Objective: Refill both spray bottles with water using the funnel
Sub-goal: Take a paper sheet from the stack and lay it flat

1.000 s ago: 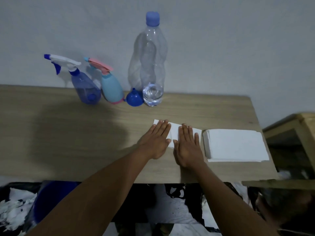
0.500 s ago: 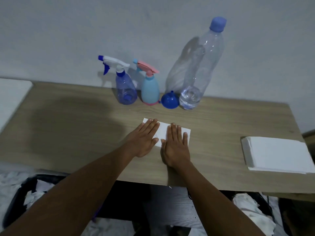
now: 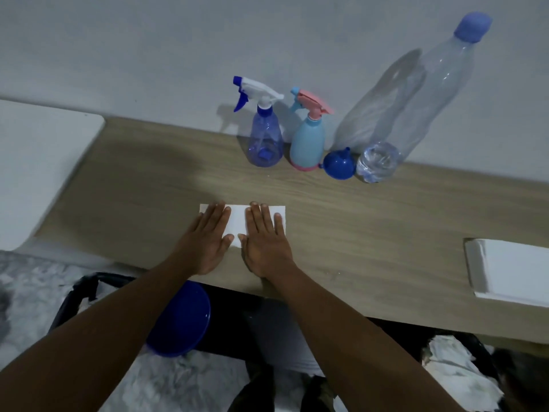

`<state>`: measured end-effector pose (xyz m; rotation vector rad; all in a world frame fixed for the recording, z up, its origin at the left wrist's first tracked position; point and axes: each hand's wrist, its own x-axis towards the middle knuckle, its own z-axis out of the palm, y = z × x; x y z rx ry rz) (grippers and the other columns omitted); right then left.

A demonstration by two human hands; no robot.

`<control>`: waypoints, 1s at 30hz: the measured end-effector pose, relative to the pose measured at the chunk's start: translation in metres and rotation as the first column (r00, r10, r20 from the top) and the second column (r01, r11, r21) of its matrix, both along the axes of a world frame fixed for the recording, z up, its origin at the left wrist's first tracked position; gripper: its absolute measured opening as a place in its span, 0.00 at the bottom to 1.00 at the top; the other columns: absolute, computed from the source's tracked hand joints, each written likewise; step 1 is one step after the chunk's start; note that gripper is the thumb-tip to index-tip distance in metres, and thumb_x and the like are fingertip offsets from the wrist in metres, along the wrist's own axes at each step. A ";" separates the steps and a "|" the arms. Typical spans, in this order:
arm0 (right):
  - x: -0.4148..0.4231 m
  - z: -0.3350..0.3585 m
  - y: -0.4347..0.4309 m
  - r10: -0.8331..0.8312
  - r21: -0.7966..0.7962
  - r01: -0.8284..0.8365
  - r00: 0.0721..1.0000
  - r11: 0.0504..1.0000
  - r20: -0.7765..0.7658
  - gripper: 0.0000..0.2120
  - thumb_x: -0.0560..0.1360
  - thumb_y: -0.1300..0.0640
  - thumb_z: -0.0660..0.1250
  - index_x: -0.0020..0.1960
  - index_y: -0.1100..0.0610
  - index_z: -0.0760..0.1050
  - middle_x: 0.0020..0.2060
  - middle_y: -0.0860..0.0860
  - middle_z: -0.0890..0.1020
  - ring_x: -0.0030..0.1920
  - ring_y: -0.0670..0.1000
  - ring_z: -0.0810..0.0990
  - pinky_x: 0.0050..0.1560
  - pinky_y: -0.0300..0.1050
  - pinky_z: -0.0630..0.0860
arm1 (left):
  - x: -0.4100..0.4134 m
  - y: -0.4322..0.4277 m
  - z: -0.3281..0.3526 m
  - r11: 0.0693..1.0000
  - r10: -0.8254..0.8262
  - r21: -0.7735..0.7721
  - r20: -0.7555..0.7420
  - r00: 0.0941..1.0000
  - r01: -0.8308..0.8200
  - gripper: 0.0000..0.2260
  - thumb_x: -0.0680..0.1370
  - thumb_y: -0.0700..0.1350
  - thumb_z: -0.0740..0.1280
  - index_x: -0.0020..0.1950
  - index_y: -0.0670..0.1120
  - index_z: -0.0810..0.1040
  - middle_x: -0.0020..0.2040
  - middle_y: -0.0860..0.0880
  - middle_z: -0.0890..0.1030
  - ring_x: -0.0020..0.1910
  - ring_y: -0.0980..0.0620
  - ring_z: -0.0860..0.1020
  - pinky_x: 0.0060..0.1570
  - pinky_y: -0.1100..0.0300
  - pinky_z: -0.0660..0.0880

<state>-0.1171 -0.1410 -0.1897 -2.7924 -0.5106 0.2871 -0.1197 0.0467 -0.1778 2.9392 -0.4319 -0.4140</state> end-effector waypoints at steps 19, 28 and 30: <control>-0.107 -0.006 -0.178 0.032 -0.052 -0.029 0.998 0.998 0.056 0.30 0.84 0.45 0.48 0.81 0.60 0.51 0.81 0.57 0.53 0.81 0.56 0.50 0.79 0.59 0.52 | -0.108 -0.174 0.003 0.999 -0.024 -0.022 -0.002 1.000 0.024 0.31 0.82 0.57 0.43 0.80 0.40 0.46 0.81 0.41 0.48 0.80 0.42 0.47 0.77 0.47 0.47; -0.143 -0.003 -0.298 -0.148 -0.071 0.151 0.988 0.986 0.047 0.31 0.83 0.44 0.42 0.81 0.61 0.51 0.80 0.56 0.52 0.81 0.56 0.48 0.79 0.57 0.47 | -0.113 -0.300 -0.003 0.984 -0.178 -0.017 0.061 0.982 0.179 0.30 0.82 0.56 0.41 0.80 0.42 0.43 0.80 0.45 0.40 0.80 0.45 0.40 0.76 0.51 0.37; -0.155 -0.002 -0.316 -0.165 -0.067 0.167 0.986 0.984 0.034 0.32 0.83 0.43 0.39 0.81 0.60 0.49 0.80 0.55 0.49 0.81 0.56 0.45 0.79 0.55 0.42 | -0.121 -0.320 -0.002 0.978 -0.204 -0.021 0.050 0.978 0.205 0.29 0.83 0.55 0.42 0.80 0.43 0.40 0.79 0.47 0.37 0.79 0.46 0.36 0.75 0.52 0.34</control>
